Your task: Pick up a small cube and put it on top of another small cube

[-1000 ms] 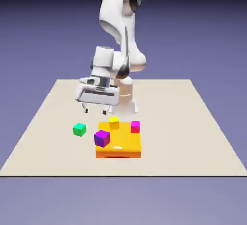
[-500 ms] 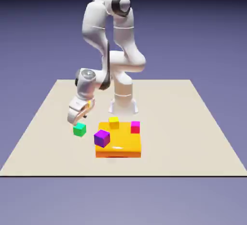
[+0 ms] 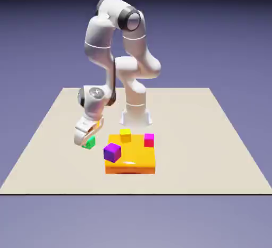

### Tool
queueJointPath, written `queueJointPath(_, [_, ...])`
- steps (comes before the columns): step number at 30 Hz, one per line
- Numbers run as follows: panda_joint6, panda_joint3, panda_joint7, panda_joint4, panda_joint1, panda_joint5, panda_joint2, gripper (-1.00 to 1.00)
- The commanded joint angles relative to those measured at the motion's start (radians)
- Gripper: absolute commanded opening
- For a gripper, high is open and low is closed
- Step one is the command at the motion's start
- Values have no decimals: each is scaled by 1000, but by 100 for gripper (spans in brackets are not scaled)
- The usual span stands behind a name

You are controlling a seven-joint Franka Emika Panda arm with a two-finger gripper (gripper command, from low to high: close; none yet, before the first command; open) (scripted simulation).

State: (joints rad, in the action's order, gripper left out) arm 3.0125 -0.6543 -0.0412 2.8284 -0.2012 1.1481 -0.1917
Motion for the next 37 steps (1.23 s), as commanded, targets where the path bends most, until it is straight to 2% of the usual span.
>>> queueJointPath(1, [-28,22,-28,11,-19,-23,36,-100])
queueJointPath(8, [-188,146,-184,77,-127,-153,242,-100])
queueJointPath(27, [-789,156,1,-304,557,-759,349,-100])
queueJointPath(34, [-570,138,-14,-244,529,-777,189,-100])
queueJointPath(35, [-570,138,-14,-244,529,-777,189,100])
queueJointPath(37, [-613,142,-11,-256,535,-773,220,100])
